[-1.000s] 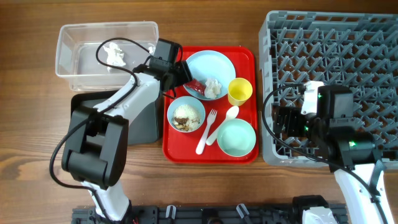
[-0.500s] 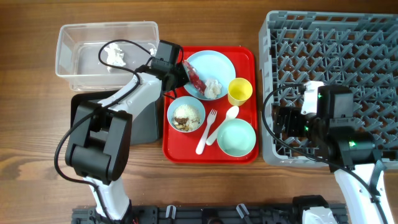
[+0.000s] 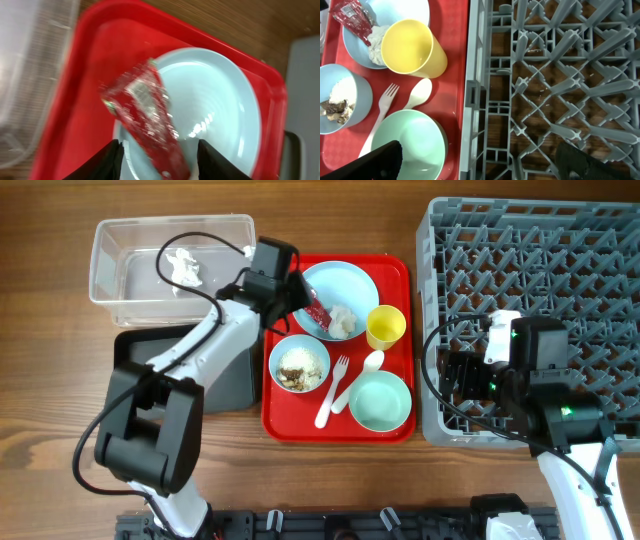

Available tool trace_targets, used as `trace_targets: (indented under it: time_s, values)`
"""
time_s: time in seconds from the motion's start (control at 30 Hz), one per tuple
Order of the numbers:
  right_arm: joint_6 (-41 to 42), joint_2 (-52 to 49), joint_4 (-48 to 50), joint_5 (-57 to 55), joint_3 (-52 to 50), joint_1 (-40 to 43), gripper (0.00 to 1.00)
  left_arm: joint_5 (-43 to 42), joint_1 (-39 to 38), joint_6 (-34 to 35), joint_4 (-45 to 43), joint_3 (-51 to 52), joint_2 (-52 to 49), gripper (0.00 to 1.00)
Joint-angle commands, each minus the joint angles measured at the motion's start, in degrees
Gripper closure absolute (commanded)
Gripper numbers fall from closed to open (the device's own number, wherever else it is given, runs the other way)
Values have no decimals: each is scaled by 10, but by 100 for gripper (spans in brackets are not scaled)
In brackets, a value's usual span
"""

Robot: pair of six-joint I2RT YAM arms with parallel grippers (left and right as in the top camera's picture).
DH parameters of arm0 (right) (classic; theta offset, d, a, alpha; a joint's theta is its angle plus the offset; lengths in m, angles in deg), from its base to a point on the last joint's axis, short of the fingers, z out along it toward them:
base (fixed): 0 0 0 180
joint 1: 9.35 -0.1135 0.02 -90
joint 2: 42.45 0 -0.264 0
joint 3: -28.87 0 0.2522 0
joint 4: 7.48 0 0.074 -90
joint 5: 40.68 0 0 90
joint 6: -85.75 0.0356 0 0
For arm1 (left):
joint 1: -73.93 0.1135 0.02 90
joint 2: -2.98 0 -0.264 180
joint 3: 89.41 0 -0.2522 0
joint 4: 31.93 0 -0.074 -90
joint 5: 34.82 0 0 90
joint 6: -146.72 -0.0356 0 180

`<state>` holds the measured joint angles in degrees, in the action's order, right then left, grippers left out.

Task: Sort waste into correct bins and load items into the dishwasher rack
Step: 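Grasp the red wrapper on the plate and carry it to the bin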

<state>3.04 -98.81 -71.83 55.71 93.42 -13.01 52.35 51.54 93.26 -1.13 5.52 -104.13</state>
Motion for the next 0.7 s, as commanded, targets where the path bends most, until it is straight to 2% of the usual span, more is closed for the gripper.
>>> trace_targets:
  time_s: [0.0,0.43,0.67]
  values:
    - [4,-1,-1,7,13,-2,0,17,-31,-2,-3,0,-1,50]
    - [4,-1,-1,7,13,-2,0,36,-40,0,-3,0,-61,44]
    - [4,-1,-1,7,13,-2,0,36,-40,4,-52,0,-86,44]
